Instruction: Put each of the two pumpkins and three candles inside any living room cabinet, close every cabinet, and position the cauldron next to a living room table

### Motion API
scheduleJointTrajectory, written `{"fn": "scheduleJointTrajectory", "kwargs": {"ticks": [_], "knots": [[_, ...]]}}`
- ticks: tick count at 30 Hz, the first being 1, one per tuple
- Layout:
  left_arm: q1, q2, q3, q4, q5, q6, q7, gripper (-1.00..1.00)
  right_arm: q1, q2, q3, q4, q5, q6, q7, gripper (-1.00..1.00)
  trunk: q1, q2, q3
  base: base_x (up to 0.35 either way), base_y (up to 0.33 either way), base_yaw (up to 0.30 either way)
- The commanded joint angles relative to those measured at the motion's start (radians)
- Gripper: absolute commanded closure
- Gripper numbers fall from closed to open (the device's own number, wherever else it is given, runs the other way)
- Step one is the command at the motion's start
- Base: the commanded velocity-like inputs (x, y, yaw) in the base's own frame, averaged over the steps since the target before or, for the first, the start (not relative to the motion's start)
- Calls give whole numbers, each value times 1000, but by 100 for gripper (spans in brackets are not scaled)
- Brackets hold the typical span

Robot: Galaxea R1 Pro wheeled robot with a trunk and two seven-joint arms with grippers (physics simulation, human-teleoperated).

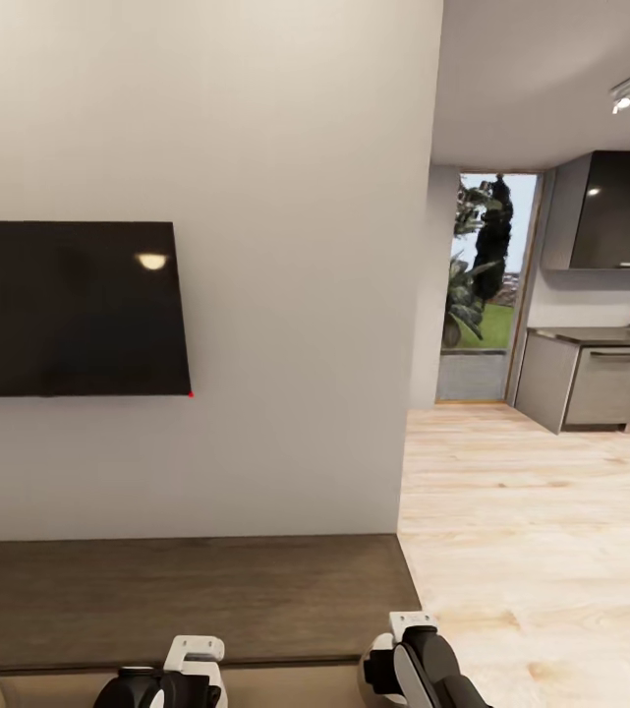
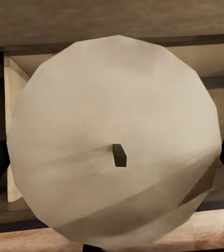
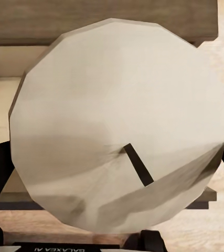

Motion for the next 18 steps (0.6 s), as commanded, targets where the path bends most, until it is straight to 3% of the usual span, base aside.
{"fn": "scheduleJointTrajectory", "kwargs": {"ticks": [1, 18], "knots": [[-1, 1, -3, -1, 6, 4, 6, 100, -1, 0, 2, -1, -11, 2, -8, 100, 4, -8, -4, 0, 0, 0], [-5, -1, -5, 0, 6, 5, 3, 100, -1, 4, 17, -2, -11, -6, -5, 100, 69, -127, -58, 0, 0, 0]]}}
